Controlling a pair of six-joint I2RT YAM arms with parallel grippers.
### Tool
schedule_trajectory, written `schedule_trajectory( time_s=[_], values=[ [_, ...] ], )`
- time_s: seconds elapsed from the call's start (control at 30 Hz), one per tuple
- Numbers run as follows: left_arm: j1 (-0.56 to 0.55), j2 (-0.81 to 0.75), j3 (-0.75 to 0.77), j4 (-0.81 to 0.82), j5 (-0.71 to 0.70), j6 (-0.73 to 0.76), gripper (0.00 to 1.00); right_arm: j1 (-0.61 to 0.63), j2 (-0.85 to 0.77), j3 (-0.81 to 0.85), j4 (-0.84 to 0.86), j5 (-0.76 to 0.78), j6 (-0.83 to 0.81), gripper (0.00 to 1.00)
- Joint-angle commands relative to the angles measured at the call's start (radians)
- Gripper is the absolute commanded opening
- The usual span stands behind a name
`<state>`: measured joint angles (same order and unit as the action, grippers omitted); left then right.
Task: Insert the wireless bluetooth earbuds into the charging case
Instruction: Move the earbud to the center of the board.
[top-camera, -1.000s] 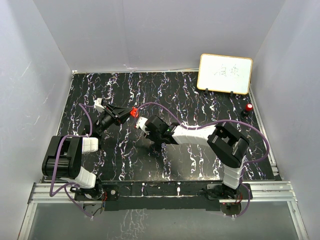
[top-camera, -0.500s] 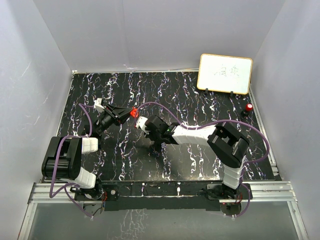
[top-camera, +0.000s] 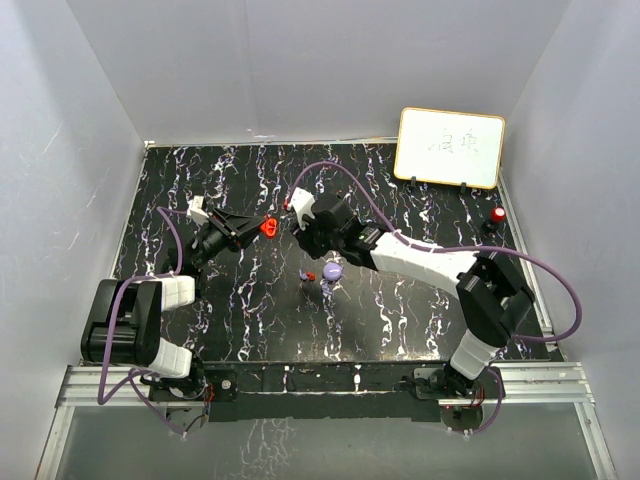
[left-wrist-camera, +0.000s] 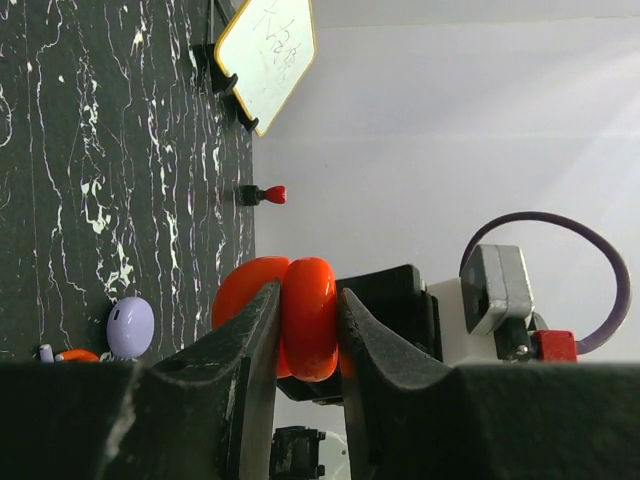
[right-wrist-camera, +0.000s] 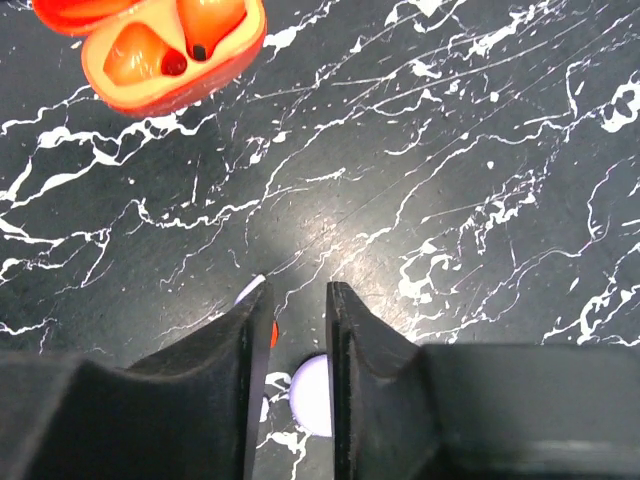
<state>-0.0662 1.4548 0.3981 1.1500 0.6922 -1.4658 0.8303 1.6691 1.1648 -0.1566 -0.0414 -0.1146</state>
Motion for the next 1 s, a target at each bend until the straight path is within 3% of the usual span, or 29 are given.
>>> schedule_trajectory(
  time_s=[0.0, 0.3, 0.97],
  values=[
    [0.008, -0.048, 0.031, -0.009, 0.016, 0.019, 0.00, 0.004, 0.000, 0.054, -0.023, -0.008, 0.014, 0.30],
    [0.009, -0.050, 0.022, -0.008, 0.012, 0.020, 0.00, 0.004, 0.013, -0.021, -0.020, -0.067, 0.062, 0.38],
    [0.019, -0.051, 0.007, -0.004, 0.015, 0.024, 0.00, 0.004, 0.103, -0.103, 0.057, -0.045, 0.231, 0.40]
  ],
)
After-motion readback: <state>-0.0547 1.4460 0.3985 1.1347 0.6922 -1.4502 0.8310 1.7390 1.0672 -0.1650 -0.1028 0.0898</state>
